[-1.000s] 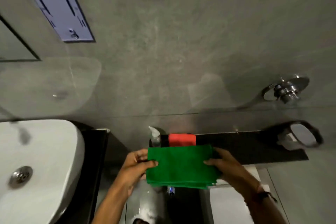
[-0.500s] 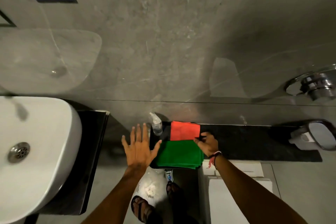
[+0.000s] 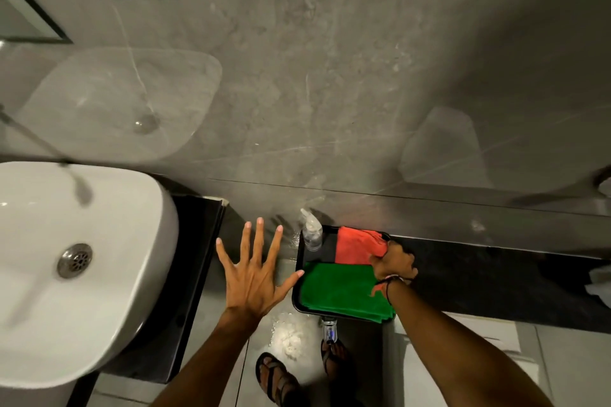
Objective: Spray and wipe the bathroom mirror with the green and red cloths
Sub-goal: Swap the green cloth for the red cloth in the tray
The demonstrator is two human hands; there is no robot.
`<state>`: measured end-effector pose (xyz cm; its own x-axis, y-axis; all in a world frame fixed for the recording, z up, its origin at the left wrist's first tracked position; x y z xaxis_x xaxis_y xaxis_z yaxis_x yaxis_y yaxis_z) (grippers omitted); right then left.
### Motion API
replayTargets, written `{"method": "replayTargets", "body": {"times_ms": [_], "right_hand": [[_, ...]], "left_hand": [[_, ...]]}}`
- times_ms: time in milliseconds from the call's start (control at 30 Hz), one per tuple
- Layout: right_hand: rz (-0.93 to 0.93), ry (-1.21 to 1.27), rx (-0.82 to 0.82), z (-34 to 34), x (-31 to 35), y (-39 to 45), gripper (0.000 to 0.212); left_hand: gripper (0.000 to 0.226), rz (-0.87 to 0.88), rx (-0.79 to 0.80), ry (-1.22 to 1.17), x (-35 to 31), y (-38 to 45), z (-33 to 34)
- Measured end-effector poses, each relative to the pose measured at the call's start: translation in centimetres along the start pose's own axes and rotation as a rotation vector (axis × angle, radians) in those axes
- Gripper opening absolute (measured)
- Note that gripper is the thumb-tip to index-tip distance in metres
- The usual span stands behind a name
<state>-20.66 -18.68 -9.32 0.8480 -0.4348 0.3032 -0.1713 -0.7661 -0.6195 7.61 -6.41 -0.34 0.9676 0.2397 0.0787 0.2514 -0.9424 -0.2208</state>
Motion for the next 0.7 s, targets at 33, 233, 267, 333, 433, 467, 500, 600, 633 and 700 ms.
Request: {"method": "replayTargets", "body": {"times_ms": [33, 233, 267, 333, 433, 467, 500, 600, 633, 700], "right_hand": [[-0.018, 0.005, -0.004, 0.1, 0.1, -0.3, 0.051], [-0.313, 0.170, -0.134, -5.4, 0.9, -5.2, 0.046], [-0.395, 0.203, -0.142, -7.1, 1.3, -6.5, 0.045], [-0.579, 0.232, -0.141, -11.2, 3.1, -9.6, 0.041], [-0.826, 0.247, -0.020, -17.7, 8.3, -16.0, 0.032], [-0.914, 0.234, 0.010, -19.6, 10.4, -18.6, 0.028], [-1.000, 0.241, 0.072, -21.1, 12.6, -21.1, 0.021], [-1.206, 0.292, 0.247, -25.3, 20.7, -28.8, 0.020], [-1.292, 0.252, 0.282, -26.0, 23.4, -31.3, 0.020], [-1.462, 0.121, 0.198, -27.9, 29.9, -37.5, 0.019]], "left_hand": [[0.097, 0.004, -0.013, -0.001, 0.2, -0.3, -0.3], [0.085, 0.092, -0.223, -0.034, 0.7, -1.2, -6.0], [0.081, 0.127, -0.267, -0.079, 0.5, -1.4, -8.0], [0.068, 0.202, -0.341, -0.251, 0.2, -1.9, -12.6], [0.054, 0.205, -0.322, -0.718, 1.2, -2.2, -18.8], [0.061, 0.167, -0.237, -0.960, 1.5, -2.5, -19.6], [0.071, 0.103, -0.122, -1.223, 1.7, -2.6, -20.0], [0.078, -0.116, 0.295, -1.840, 2.3, -3.2, -21.4], [0.076, -0.102, 0.378, -2.034, 1.5, -3.9, -22.8], [0.075, 0.295, 0.347, -2.374, 2.5, -5.3, -29.1]]}}
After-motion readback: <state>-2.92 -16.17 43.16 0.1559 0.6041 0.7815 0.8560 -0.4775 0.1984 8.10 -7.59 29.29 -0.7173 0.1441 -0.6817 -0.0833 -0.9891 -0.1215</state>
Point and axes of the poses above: each hand's wrist, its own y-axis towards the middle knuckle, its own z-axis out of the palm, x = y × z, the point moved 8 cm from there along y, towards the middle knuckle, and after that the axes turned 6 degrees about x, right-handed, at the moved point
